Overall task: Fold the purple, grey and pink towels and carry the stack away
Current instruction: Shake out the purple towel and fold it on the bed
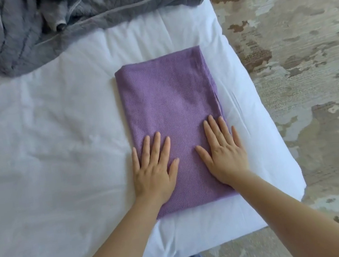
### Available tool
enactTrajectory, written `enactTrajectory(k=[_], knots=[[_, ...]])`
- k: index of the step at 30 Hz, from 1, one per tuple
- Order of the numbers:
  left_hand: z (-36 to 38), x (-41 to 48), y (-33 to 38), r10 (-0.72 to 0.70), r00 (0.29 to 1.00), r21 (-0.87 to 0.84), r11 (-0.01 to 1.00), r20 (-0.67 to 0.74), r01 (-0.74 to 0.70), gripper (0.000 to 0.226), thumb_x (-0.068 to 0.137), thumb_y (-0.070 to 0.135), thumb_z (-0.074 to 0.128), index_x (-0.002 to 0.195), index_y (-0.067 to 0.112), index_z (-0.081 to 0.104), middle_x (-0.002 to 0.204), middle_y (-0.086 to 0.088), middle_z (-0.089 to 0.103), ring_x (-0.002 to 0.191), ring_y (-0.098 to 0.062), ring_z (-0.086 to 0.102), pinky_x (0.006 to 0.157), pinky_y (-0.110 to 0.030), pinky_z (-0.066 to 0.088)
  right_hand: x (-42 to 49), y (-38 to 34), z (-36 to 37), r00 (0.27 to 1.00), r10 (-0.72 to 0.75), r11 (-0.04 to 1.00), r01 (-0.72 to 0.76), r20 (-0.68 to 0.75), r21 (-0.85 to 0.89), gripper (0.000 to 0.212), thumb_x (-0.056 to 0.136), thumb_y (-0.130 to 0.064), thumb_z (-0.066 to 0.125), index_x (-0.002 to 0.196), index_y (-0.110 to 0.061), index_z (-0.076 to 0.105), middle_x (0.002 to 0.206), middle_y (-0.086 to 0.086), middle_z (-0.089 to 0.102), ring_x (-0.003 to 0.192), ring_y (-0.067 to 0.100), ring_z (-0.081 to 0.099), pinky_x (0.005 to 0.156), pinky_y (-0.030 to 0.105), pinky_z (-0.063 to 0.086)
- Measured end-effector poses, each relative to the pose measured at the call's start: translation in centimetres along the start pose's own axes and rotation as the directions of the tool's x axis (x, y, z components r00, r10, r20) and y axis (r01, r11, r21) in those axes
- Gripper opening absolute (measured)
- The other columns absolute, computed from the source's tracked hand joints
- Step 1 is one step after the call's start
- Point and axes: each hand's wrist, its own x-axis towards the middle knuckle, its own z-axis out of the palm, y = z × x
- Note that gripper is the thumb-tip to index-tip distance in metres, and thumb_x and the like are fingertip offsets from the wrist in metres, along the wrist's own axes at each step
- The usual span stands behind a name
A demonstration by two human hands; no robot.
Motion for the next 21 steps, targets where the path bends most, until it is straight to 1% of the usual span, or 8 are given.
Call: enactTrajectory(k=[5, 10, 11, 13, 15, 16, 18, 21], knots=[[-2.8, 6.1, -1.3, -0.006, 0.981, -0.040, 0.999, -0.196, -0.002, 0.059, 0.095, 0.049, 0.030, 0.148, 0.024, 0.031, 0.157, -0.001, 0.026, 0.146, -0.025, 0.019, 0.117, -0.049, 0.006, 7.0, -2.5, -3.3, 0.970, -0.041, 0.993, 0.067, -0.238, 0.101, 0.066, 0.096, -0.054, 0.023, 0.151, -0.019, 0.015, 0.157, -0.008, 0.003, 0.146, 0.014, -0.001, 0.118, 0.036, -0.006], [-2.4, 11.2, -2.5, 0.006, 1.000, -0.009, 1.000, -0.026, -0.006, 0.063, 0.095, 0.054, 0.026, 0.151, 0.028, 0.018, 0.160, 0.005, 0.010, 0.148, -0.018, 0.003, 0.119, -0.049, -0.001, 13.1, -1.2, -2.6, 0.989, -0.145, 0.988, 0.145, 0.005, -0.050, 0.070, 0.093, -0.062, 0.017, 0.151, -0.025, 0.003, 0.159, -0.010, -0.001, 0.141, 0.004, -0.015, 0.115, 0.033, -0.015], [-2.3, 11.5, -2.9, 0.027, 0.999, -0.013, 1.000, -0.040, -0.027, 0.062, 0.094, 0.054, 0.027, 0.151, 0.028, 0.020, 0.160, 0.006, 0.013, 0.148, -0.018, 0.006, 0.119, -0.049, 0.002, 13.6, -0.5, -2.4, 0.988, -0.151, 0.986, 0.151, -0.006, -0.065, 0.071, 0.092, -0.063, 0.016, 0.151, -0.026, 0.006, 0.159, -0.010, 0.002, 0.142, 0.004, -0.012, 0.116, 0.035, -0.013], [-3.0, 12.5, -4.0, 0.054, 0.987, -0.116, 0.991, -0.153, -0.072, 0.057, 0.093, 0.049, 0.039, 0.145, 0.024, 0.039, 0.154, 0.002, 0.032, 0.142, -0.023, 0.029, 0.116, -0.048, 0.021, 14.4, 0.1, -2.6, 0.984, -0.129, 0.992, 0.128, -0.125, -0.017, 0.067, 0.094, -0.058, 0.023, 0.150, -0.023, 0.018, 0.158, -0.008, 0.014, 0.146, 0.011, 0.000, 0.118, 0.039, -0.008], [-4.0, 14.3, -5.8, -0.025, 0.943, -0.245, 0.968, -0.333, -0.061, 0.050, 0.089, 0.037, 0.055, 0.134, 0.015, 0.053, 0.142, -0.005, 0.049, 0.127, -0.029, 0.048, 0.105, -0.046, 0.037, 15.6, 0.2, -3.6, 0.965, -0.046, 0.989, 0.080, -0.257, 0.124, 0.059, 0.094, -0.048, 0.035, 0.146, -0.020, 0.032, 0.155, -0.004, 0.028, 0.146, 0.019, 0.016, 0.118, 0.040, 0.001], [-4.8, 15.5, -6.9, -0.106, 0.921, -0.303, 0.953, -0.375, -0.013, 0.049, 0.088, 0.033, 0.060, 0.131, 0.012, 0.055, 0.138, -0.007, 0.053, 0.122, -0.031, 0.051, 0.102, -0.045, 0.039, 16.6, 0.3, -4.1, 0.954, 0.000, 0.977, 0.064, -0.299, 0.204, 0.057, 0.093, -0.044, 0.041, 0.144, -0.019, 0.035, 0.153, -0.002, 0.033, 0.144, 0.022, 0.021, 0.118, 0.041, 0.006], [-6.3, 18.3, -8.8, -0.219, 0.921, -0.392, 0.916, -0.321, 0.081, 0.048, 0.088, 0.031, 0.063, 0.131, 0.011, 0.054, 0.134, -0.007, 0.056, 0.120, -0.033, 0.051, 0.101, -0.044, 0.038, 19.0, 0.4, -5.5, 0.953, 0.044, 0.934, 0.067, -0.301, 0.350, 0.055, 0.093, -0.039, 0.050, 0.142, -0.019, 0.037, 0.151, 0.001, 0.036, 0.141, 0.025, 0.025, 0.116, 0.040, 0.016], [-7.8, 22.1, -11.1, -0.164, 0.980, -0.426, 0.899, -0.111, 0.102, 0.035, 0.088, 0.038, 0.062, 0.118, 0.020, 0.063, 0.114, -0.001, 0.067, 0.113, -0.028, 0.054, 0.096, -0.038, 0.038, 22.6, 0.3, -7.0, 0.983, -0.028, 0.903, 0.104, -0.184, 0.416, 0.049, 0.091, -0.040, 0.054, 0.136, -0.024, 0.045, 0.139, 0.000, 0.048, 0.135, 0.024, 0.032, 0.111, 0.040, 0.025]])
